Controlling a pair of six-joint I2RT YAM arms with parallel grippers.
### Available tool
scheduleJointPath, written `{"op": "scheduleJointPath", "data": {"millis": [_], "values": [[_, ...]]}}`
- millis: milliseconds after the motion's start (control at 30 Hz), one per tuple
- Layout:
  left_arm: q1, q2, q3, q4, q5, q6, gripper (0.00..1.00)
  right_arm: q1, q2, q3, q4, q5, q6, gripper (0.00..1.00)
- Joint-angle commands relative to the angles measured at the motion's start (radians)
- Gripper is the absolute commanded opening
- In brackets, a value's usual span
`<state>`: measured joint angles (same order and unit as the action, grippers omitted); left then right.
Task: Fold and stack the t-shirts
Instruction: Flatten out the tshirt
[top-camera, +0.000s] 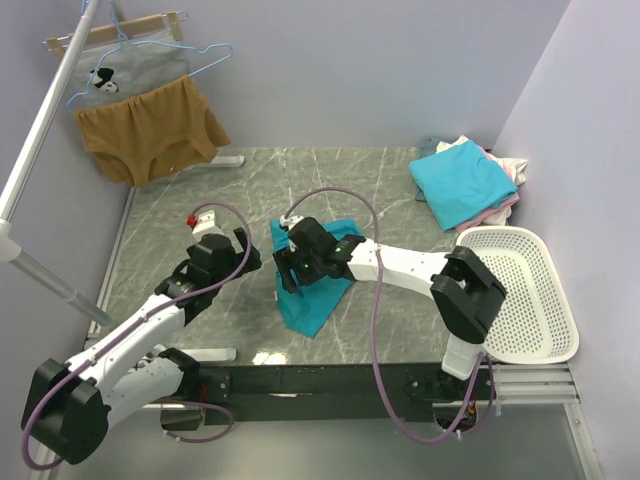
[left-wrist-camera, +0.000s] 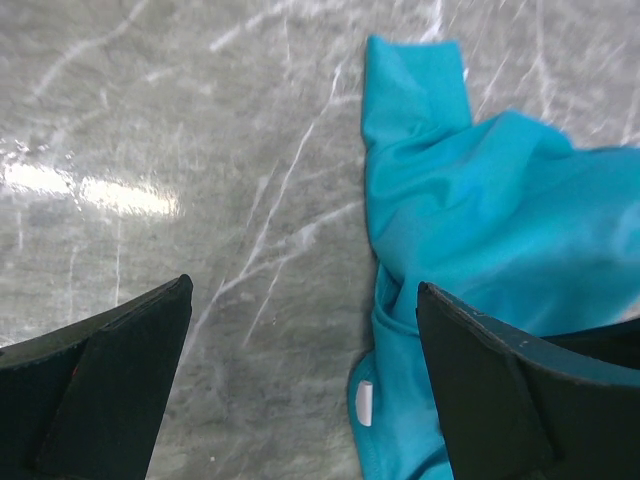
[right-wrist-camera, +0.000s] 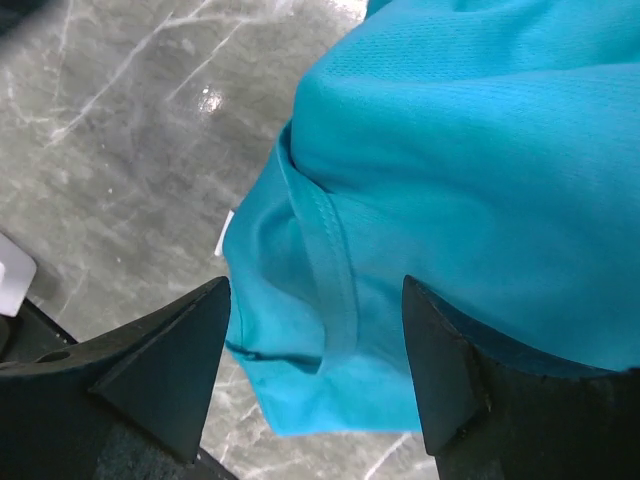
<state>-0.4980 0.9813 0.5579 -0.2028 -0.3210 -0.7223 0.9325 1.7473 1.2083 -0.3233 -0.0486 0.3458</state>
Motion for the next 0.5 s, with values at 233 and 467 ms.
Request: {"op": "scheduleJointPath", "data": {"millis": [233,467], "values": [[0.052,-0.035,0.011,0.037,0.052,0.027,0.99,0.009,-0.003,0.022,-0.083,0.088,0.033,0.00],[0.058,0.026,0.013,0.082,0.124,0.038,1.00,0.011,-0.284,-0.304,-0.154,0.099,0.169,0.00]]}}
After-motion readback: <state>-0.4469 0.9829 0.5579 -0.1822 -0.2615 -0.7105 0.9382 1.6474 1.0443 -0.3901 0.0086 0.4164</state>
